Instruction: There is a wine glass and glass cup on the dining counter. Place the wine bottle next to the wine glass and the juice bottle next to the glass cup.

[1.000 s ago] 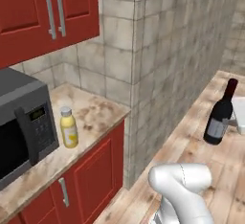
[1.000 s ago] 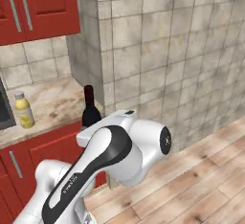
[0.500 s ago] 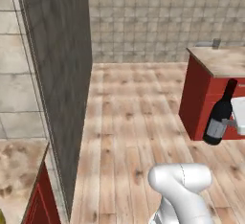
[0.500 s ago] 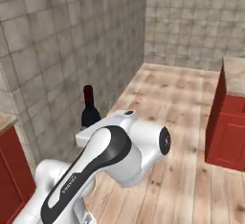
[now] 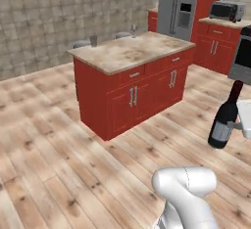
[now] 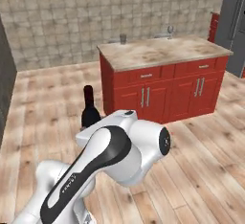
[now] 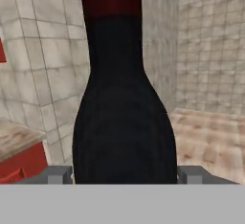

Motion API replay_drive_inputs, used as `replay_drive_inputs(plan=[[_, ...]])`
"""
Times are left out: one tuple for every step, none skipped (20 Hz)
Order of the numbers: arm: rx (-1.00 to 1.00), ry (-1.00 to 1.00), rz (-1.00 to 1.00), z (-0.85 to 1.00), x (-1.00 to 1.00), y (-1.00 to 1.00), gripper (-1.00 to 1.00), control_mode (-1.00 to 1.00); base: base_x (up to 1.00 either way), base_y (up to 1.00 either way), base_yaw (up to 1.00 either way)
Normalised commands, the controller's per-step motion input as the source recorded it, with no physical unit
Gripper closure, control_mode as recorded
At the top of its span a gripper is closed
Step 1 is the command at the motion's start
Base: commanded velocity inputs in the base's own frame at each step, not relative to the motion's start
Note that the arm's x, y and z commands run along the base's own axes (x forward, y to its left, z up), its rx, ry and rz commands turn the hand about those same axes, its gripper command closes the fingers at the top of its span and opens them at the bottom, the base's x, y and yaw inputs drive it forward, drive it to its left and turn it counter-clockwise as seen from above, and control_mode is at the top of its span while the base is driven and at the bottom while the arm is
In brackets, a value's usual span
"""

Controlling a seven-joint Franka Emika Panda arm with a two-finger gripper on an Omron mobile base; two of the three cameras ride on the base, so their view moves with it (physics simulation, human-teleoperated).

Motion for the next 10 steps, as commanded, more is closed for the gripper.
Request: replay_drive_inputs(plan=[[0.0,0.0,0.0,0.0,0.0,0.0,1.0,1.0,0.06,0.11,-0.86],[0.0,0.0,0.0,0.0,0.0,0.0,1.0,1.0,0.12,0.13,-0.78],[0.0,0.0,0.0,0.0,0.0,0.0,1.0,1.0,0.11,0.12,-0.79],[0.0,0.0,0.0,0.0,0.0,0.0,1.0,1.0,0.12,0.14,-0.8],[0.0,0.0,0.0,0.0,0.0,0.0,1.0,1.0,0.17,0.2,-0.73],[0.0,0.0,0.0,0.0,0.0,0.0,1.0,1.0,0.13,0.23,-0.6],[0.0,0.0,0.0,0.0,0.0,0.0,1.0,1.0,0.11,0.17,-0.45],[0.0,0.0,0.0,0.0,0.0,0.0,1.0,1.0,0.2,0.16,-0.31],[0.0,0.0,0.0,0.0,0.0,0.0,1.0,1.0,0.27,0.14,-0.13],[0.0,0.0,0.0,0.0,0.0,0.0,1.0,1.0,0.48,0.12,-0.01]])
